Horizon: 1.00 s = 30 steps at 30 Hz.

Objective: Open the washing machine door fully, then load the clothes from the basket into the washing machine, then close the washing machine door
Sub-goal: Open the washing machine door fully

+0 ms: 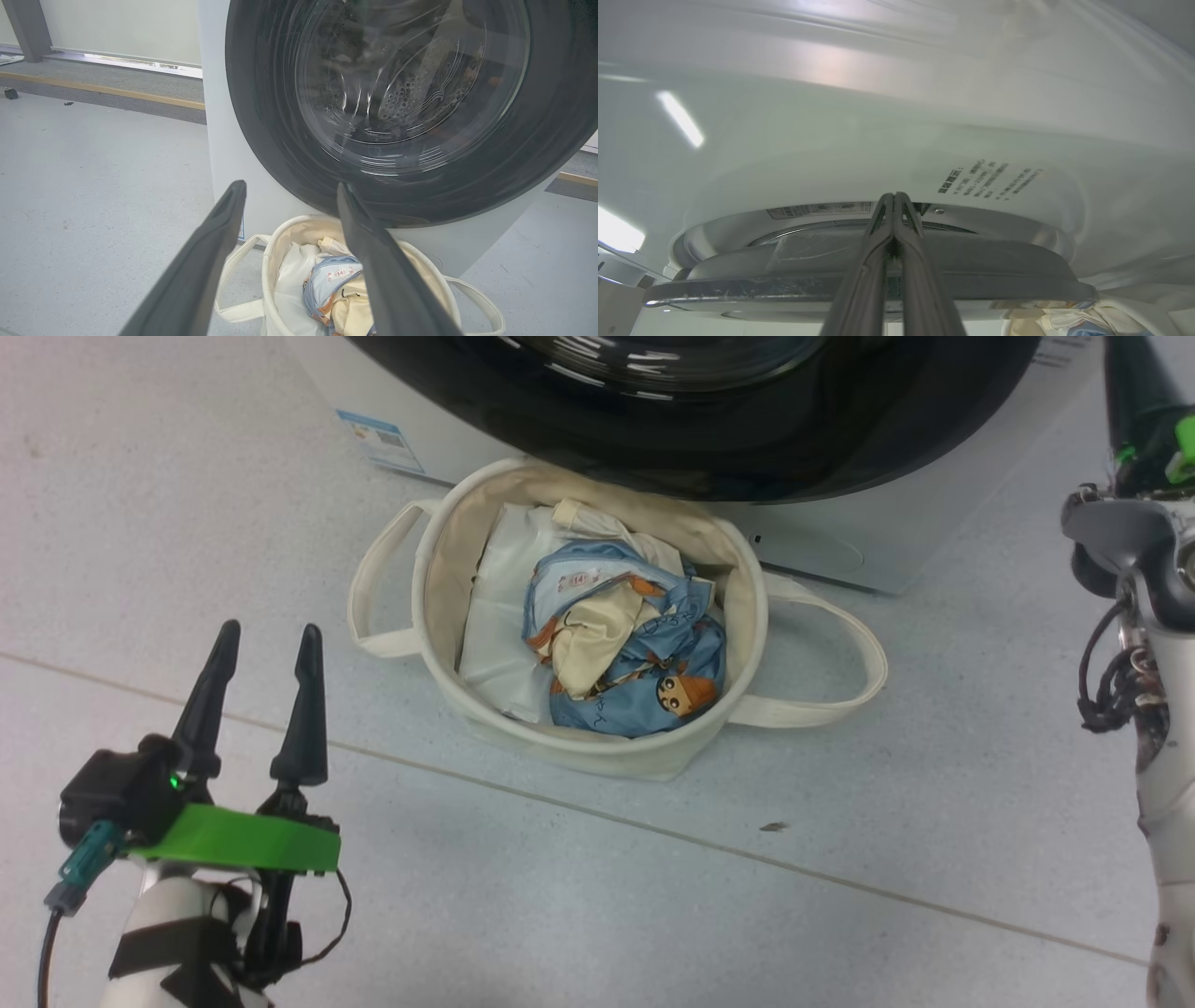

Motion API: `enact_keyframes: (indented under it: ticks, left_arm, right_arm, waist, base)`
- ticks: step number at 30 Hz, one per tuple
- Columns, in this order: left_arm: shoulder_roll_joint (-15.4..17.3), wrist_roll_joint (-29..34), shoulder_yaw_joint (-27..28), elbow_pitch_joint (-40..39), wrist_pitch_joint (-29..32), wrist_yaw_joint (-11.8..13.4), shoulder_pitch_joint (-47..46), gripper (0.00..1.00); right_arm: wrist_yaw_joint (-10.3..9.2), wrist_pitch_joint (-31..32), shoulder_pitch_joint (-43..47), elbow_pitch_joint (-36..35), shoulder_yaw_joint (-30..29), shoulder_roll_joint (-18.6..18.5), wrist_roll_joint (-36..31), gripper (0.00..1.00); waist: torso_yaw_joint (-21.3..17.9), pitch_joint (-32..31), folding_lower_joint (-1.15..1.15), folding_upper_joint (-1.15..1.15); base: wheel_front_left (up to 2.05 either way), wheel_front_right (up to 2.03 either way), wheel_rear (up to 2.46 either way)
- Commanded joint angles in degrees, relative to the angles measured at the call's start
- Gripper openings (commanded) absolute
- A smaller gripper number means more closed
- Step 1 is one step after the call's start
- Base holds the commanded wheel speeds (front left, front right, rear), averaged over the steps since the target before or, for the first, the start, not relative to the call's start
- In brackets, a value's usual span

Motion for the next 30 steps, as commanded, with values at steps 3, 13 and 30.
enact_keyframes:
  ticks: [3, 13, 30]
  left_arm:
    - [2.0, 0.4, 1.2, -1.4, -0.7, -0.3, -1.7, 1.0]
    - [2.1, 0.3, 1.1, -0.7, -0.7, -0.3, -2.2, 1.0]
    - [2.8, 0.1, 1.9, 1.7, -0.7, -0.3, 0.3, 1.0]
  right_arm:
    - [0.02, 3.1, -3.1, -0.2, 1.3, 0.5, 1.8, 0.0]
    - [0.02, 10.4, -6.5, 2.9, 3.2, 1.9, 4.7, 0.0]
    - [0.02, 20.5, -1.5, 3.6, 5.8, 2.5, 6.5, 0.0]
  waist:
    - [0.3, 0.4, 0.0, 0.0]
    - [0.3, 0.2, 0.0, 0.0]
    - [-2.5, -6.2, 0.0, 0.0]
  base:
    - [0.0, 0.0, 0.0]
    - [0.0, 0.0, 0.0]
    - [0.0, 0.0, 0.0]
